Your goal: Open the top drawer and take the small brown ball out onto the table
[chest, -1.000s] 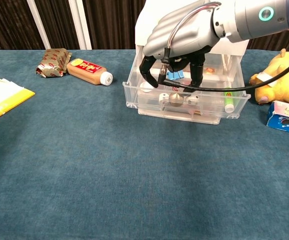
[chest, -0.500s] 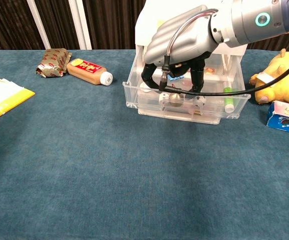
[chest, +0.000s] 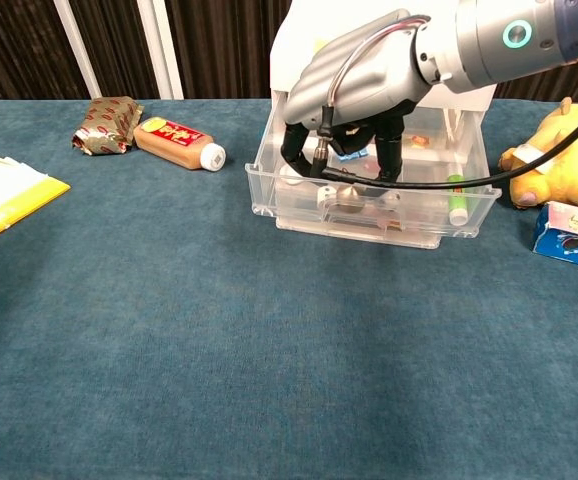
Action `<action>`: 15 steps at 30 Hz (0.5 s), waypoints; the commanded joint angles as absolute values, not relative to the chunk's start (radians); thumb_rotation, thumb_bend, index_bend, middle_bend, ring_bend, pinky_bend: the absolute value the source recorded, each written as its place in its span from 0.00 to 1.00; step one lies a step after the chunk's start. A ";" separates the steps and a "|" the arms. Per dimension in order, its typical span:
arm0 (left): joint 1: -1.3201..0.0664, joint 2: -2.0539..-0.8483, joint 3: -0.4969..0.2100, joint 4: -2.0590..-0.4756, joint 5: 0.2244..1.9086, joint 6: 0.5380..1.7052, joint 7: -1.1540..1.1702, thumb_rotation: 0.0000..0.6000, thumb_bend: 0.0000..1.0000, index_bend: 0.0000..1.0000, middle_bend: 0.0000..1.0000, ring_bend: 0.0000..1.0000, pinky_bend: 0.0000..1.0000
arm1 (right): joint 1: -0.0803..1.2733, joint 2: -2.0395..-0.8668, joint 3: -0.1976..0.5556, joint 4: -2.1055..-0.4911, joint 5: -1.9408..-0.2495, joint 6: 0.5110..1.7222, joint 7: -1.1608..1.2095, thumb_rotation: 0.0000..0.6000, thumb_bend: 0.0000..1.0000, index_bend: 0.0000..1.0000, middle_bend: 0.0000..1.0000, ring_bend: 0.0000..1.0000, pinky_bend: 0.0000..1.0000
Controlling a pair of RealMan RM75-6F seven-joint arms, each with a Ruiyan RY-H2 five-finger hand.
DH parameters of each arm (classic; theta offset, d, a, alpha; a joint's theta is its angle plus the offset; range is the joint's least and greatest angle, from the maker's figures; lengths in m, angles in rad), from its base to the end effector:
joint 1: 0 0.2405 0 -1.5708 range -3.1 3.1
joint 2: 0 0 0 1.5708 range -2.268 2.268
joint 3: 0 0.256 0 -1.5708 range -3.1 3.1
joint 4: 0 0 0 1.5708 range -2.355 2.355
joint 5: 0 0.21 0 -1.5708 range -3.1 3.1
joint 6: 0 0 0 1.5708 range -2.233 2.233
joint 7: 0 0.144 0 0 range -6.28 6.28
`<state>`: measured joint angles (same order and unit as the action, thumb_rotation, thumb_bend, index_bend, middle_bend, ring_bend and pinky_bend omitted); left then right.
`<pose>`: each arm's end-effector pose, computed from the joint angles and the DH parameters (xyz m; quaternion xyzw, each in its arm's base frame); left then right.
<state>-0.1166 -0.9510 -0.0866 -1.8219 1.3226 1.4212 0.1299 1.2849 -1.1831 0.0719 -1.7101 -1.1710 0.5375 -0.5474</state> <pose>-0.2965 0.1935 0.1963 -0.5750 -0.4014 -0.3369 0.6283 -0.0092 -0.3566 0.0262 0.9350 -0.0290 0.2233 0.2740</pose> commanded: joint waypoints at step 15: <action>-0.117 -0.949 -0.087 -1.821 1.322 1.420 0.127 1.00 0.38 0.10 0.00 0.00 0.00 | 1.294 -1.209 0.060 -1.683 -1.170 0.549 -0.549 1.00 0.27 0.50 0.99 1.00 1.00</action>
<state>-0.1169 -0.9493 -0.0865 -1.8211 1.3220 1.4198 0.1273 1.2934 -1.2088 0.0601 -1.6834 -1.1708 0.5489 -0.5492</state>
